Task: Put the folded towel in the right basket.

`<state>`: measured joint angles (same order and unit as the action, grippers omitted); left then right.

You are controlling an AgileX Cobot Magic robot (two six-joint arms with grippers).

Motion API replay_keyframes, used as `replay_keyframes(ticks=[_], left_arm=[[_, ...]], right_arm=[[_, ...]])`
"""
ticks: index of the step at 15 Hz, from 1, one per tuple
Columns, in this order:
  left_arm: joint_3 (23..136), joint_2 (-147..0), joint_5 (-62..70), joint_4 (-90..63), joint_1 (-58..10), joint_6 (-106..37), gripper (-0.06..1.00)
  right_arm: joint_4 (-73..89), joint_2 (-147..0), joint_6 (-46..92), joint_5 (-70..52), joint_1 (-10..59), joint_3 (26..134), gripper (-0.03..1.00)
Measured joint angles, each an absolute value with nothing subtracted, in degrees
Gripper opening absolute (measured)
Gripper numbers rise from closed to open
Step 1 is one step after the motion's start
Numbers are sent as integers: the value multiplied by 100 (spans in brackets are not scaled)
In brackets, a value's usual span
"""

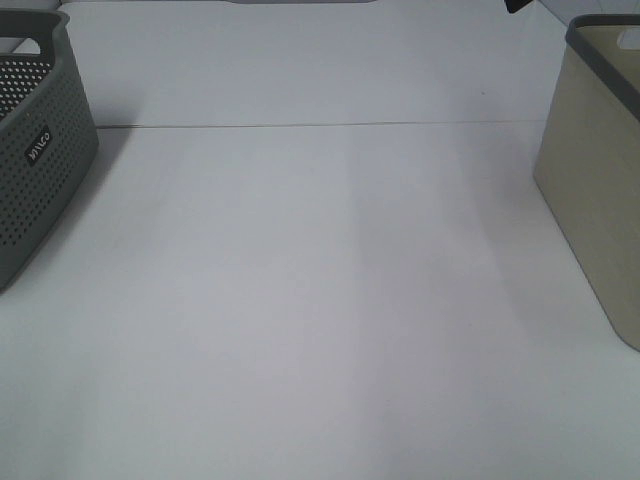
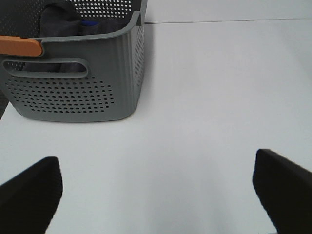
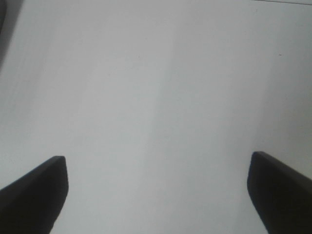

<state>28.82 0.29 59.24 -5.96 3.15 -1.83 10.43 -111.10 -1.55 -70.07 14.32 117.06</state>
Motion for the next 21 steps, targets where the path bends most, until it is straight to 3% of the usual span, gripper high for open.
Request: replay_keyframes(ticks=[3,6,7,8,10,16,21], left_arm=[[2882,29,5924,-596,315,-183,99],[2882,29,5924,-596,315,-183,99],[2882,29,5924,-596,315,-183,99],[2882,29,5924,-596,315,-183,99],[2882,29,5924,-596,315,-183,99],[2882,29,5924,-596,315,-183,99],[2882,29,5924,-596,315,-183,99]], right_arm=[[1026,-10640,-246,-7007,1432,11362,96],[722,-9465,-441,-6973,1432,10267,96],[596,-8904,-527,-6967,1432,9586,96],[521,-7655,-613,-6555,1432,8107,96],[430,-6377,-647,-5976,1432,6652,96],[-229,-2733,-493,-5649,1432,3638,96],[-367,-126,-441,-5552,1432,2727,96]])
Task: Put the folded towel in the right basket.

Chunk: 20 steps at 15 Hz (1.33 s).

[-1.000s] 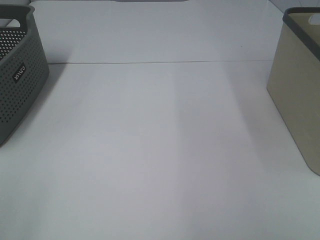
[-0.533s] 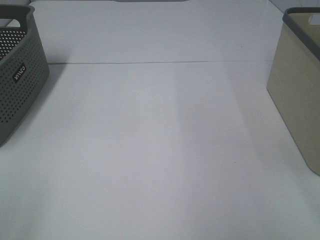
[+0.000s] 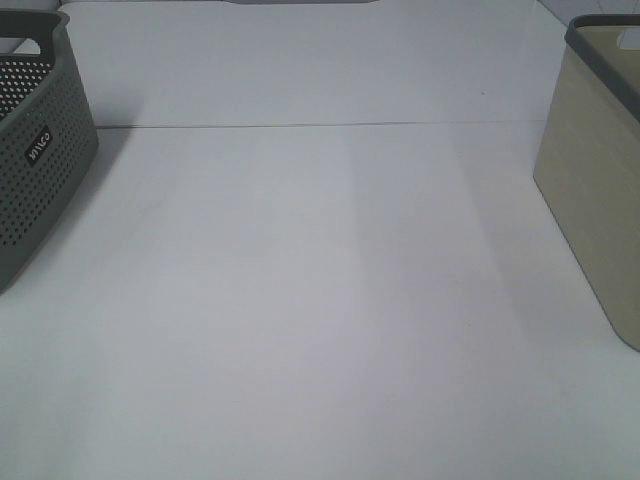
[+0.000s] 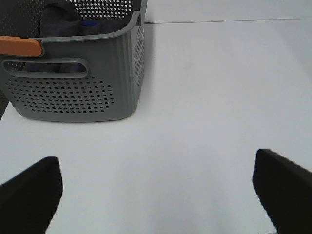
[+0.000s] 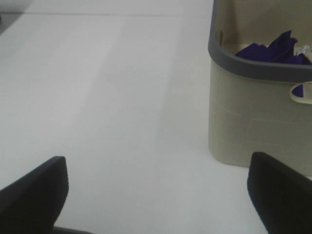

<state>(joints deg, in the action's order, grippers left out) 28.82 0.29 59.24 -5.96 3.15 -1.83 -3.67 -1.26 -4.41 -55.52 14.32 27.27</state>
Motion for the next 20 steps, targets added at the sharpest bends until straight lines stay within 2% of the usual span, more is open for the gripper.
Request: replay_keyframes(ticks=[4,10,11,15,20], left_arm=[[2882,29,5924,-596,315,-189,99],[2882,29,5924,-596,315,-189,99],[2882,29,5924,-596,315,-189,99],[2882,29,5924,-596,315,-189,99],[2882,29,5924,-596,315,-189,99]], right_arm=[[-395,17,-441,-6268,1438,2676,96],[-407,17,-430,-6308,1432,2613,96],[-401,17,-430,-6308,1352,2613,96],[-372,17,-430,-6308,315,2613,96],[-355,17,-430,-6308,178,2613,96]])
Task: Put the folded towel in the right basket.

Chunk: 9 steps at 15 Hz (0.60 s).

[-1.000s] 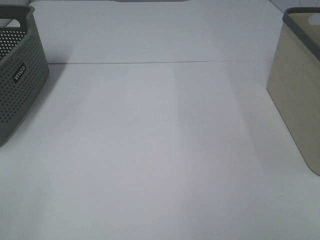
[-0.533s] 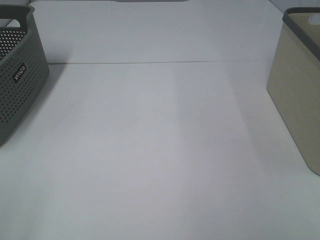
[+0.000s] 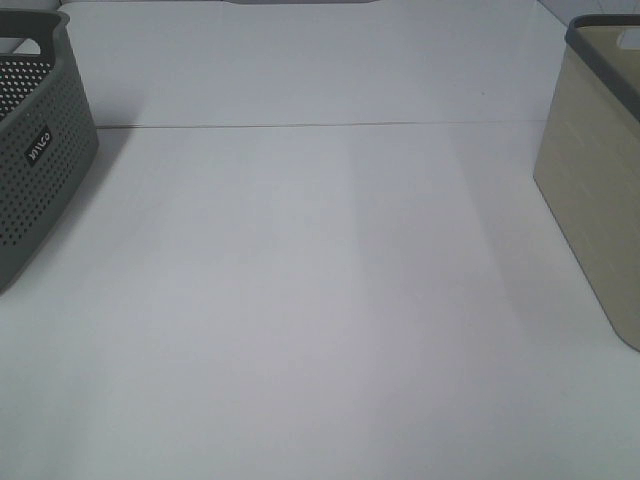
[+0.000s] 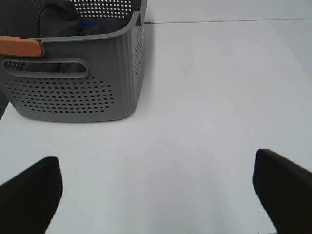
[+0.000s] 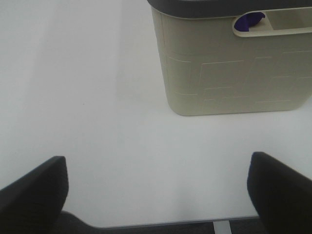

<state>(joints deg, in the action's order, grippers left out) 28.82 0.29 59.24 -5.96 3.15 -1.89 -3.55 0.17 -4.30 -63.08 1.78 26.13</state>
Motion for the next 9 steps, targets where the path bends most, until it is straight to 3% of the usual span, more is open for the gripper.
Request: replay_keyframes(ticks=[9], left_arm=[[2882,29,5924,-596,315,-189,99]], right_arm=[[-355,17,-430,-6308,178,2613,96]])
